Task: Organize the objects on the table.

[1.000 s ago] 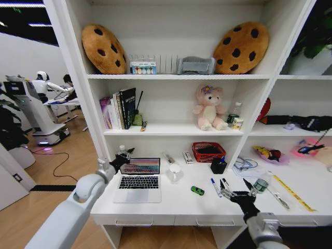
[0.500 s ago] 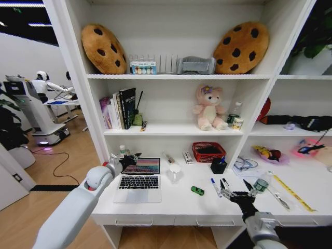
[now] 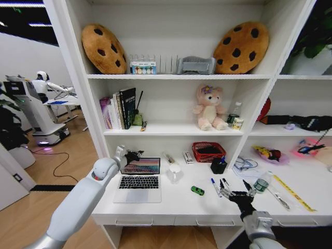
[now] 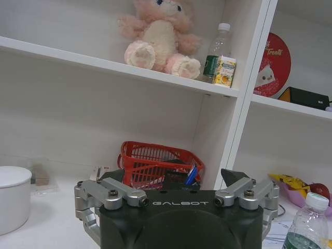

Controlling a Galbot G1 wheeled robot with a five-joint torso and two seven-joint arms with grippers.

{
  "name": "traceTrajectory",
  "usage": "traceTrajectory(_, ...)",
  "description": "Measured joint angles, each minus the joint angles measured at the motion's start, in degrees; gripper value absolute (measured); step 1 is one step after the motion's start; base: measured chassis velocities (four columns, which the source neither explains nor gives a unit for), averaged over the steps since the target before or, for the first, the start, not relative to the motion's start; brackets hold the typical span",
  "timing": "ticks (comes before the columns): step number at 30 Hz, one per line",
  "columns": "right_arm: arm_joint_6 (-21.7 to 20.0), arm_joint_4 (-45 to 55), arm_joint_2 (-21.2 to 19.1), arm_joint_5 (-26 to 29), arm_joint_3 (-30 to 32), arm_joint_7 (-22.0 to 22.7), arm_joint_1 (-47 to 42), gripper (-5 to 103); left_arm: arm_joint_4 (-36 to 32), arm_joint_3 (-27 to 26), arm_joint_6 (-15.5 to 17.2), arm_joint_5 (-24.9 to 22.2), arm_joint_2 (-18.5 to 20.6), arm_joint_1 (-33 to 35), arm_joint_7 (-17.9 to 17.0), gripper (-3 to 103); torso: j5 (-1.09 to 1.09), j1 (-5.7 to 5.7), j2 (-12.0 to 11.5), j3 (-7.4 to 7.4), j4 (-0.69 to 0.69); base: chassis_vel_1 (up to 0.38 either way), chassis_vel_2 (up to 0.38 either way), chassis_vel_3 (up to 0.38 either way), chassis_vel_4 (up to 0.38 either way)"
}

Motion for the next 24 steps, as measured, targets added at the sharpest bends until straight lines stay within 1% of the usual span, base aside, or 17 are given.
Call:
traceTrajectory(3,0.0,-0.7,-0.4,0.3,0.1,0.1,0.5,100,2.0,0.4,-0.5,0.7,-0.5,-1.3,0.8,0,0.0,0.0,0.0,0.0,0.0,0.0,0.0,0.0,0.0)
traceTrajectory(7,-0.1,-1.2,-0.4,0.4,-0.1,0.1,0.9,100,2.9,0.4,-0.7,1.2,-0.6,-1.6,1.6,0,0.0,0.0,0.0,0.0,0.0,0.0,0.0,0.0,0.0)
traceTrajectory(9,-0.1,-1.6,-0.4,0.4,-0.2,0.2,1.3,100,3.1,0.2,-0.7,2.0,0.0,-1.5,3.1,0,0.0,0.0,0.0,0.0,0.0,0.0,0.0,0.0,0.0)
traceTrajectory(13,-0.1,-1.9,-0.4,0.4,-0.3,0.2,1.6,100,2.9,0.1,-0.7,2.6,0.7,-0.9,4.5,0,0.0,0.0,0.0,0.0,0.01,0.0,0.0,0.0,0.0)
traceTrajectory(16,-0.1,-2.5,-0.5,0.4,-0.5,0.2,1.9,100,1.9,-0.9,-0.9,3.9,1.8,0.4,6.4,0,0.0,0.0,0.0,0.0,0.0,0.0,0.0,0.0,0.0)
traceTrajectory(21,0.0,-3.0,-0.6,0.2,-0.8,0.1,2.1,100,0.2,-2.1,-1.0,4.4,3.0,2.3,7.3,0,-0.01,0.0,0.0,0.0,0.0,0.0,0.0,0.0,0.0)
traceTrajectory(23,0.1,-3.4,-0.5,0.1,-1.2,0.0,2.4,100,-1.9,-3.4,-1.0,4.6,4.4,4.6,7.8,0,0.0,0.0,0.0,0.0,-0.01,0.0,0.0,0.0,0.0)
traceTrajectory(24,0.1,-3.4,-0.5,0.1,-1.2,0.0,2.4,100,-1.9,-3.4,-1.0,4.6,4.4,4.6,7.8,0,0.0,0.0,0.0,0.0,-0.01,0.0,0.0,0.0,0.0)
